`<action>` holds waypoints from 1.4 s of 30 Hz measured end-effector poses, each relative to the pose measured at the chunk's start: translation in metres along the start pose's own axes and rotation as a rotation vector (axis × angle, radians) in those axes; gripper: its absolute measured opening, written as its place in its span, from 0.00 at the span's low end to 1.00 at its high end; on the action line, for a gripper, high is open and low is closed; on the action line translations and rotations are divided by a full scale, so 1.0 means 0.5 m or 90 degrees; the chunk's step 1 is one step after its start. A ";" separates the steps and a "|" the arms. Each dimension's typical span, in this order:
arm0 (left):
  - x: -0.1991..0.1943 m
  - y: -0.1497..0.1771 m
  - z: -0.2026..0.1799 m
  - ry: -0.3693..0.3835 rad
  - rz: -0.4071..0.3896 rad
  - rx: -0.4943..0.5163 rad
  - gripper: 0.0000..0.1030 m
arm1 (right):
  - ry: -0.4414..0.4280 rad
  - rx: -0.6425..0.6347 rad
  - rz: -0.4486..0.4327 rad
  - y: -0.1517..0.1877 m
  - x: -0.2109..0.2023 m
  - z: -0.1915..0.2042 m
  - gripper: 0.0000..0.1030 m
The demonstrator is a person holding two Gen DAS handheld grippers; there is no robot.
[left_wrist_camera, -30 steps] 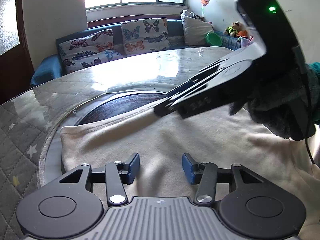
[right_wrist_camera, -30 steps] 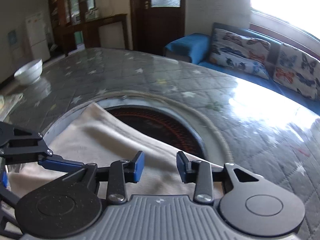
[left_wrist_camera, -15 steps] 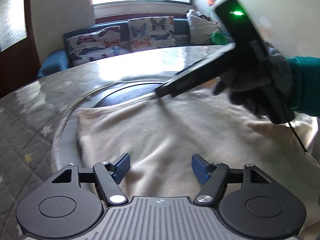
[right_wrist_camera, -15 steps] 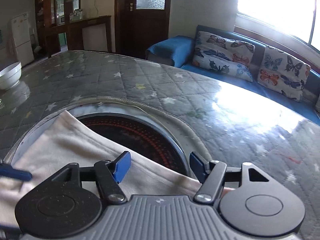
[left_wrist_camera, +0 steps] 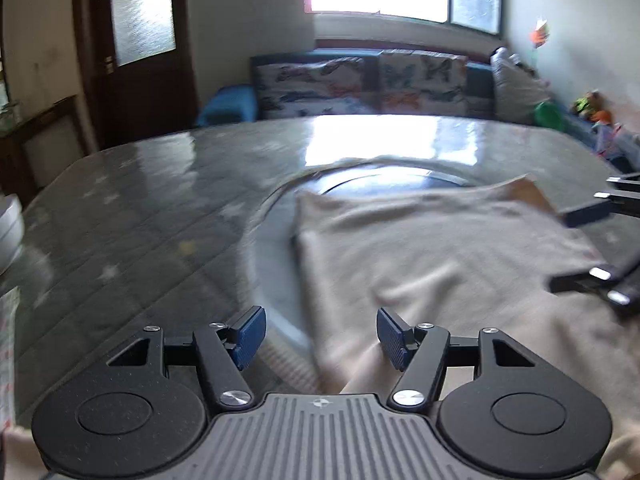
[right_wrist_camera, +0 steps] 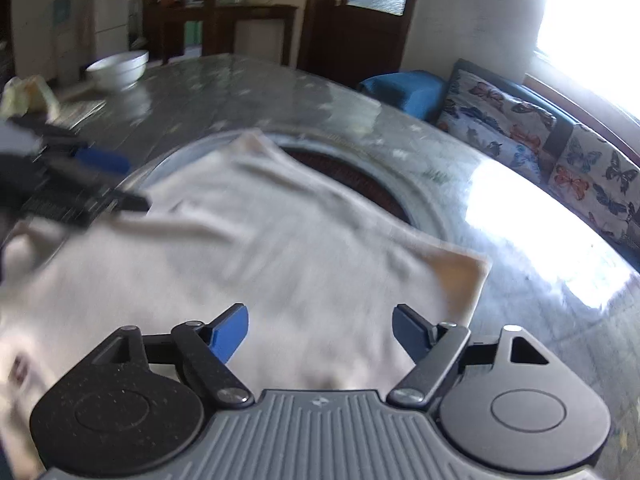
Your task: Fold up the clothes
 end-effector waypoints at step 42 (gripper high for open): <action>-0.116 0.075 -0.224 0.099 -0.050 0.161 0.70 | 0.173 0.217 -0.027 0.281 -0.241 -0.097 0.95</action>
Point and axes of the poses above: each gripper's, at about its wrist camera, not at the fingertips, and x roughly the way its jaws point, z to its left, y to its underside, the point moved 6 cm from there along x, roughly the way its jaws point, and after that the axes turned 9 degrees about y, right-handed, at the moved point
